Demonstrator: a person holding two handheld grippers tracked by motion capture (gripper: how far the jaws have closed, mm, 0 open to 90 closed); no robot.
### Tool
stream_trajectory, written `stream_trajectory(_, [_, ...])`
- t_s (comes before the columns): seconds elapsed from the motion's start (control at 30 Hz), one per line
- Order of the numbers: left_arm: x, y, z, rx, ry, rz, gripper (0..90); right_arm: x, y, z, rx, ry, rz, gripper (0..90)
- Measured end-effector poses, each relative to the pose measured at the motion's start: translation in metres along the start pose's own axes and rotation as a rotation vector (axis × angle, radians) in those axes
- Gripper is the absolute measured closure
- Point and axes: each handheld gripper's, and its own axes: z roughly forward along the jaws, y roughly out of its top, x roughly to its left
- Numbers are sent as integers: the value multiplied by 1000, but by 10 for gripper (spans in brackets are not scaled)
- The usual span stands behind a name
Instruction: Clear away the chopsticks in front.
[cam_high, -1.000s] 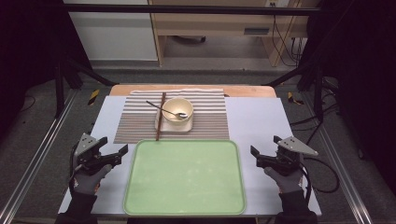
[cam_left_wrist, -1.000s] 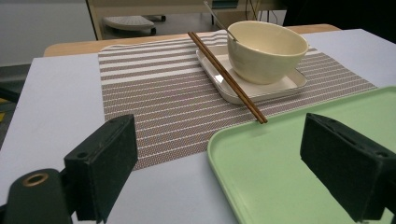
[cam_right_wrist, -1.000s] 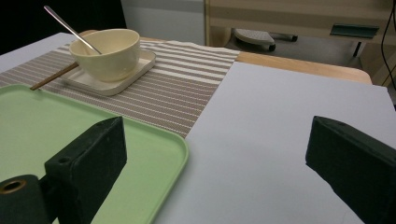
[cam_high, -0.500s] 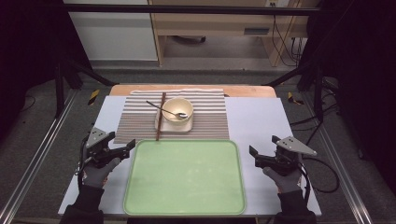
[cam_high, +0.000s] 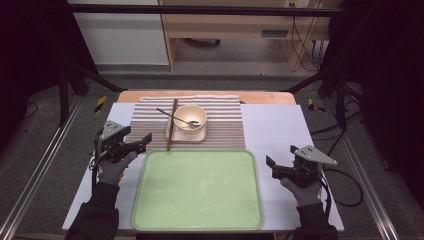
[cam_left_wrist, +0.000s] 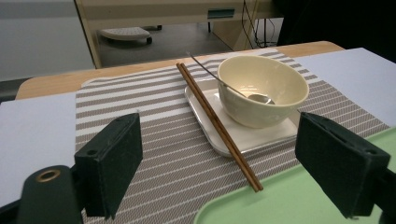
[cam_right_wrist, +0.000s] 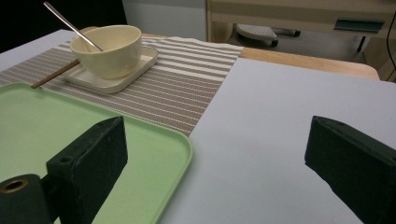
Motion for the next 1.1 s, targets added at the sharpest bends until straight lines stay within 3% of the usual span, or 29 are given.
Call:
stream_trajectory(0.3, [-4, 7, 27, 13, 6, 10, 146, -1, 0, 1, -2, -4, -1, 60])
stream_trajectory(0.47, [-3, 9, 48, 61, 22, 26, 151, 0, -1, 4, 9, -2, 1, 61])
stream_trajectory(0.87, [-3, 16, 70, 92, 24, 23, 203, -1, 0, 3, 5, -1, 3, 63])
stream_trajectory(1.1, [-4, 11, 85, 123, 33, 26, 280, -1, 0, 2, 0, 0, 4, 65])
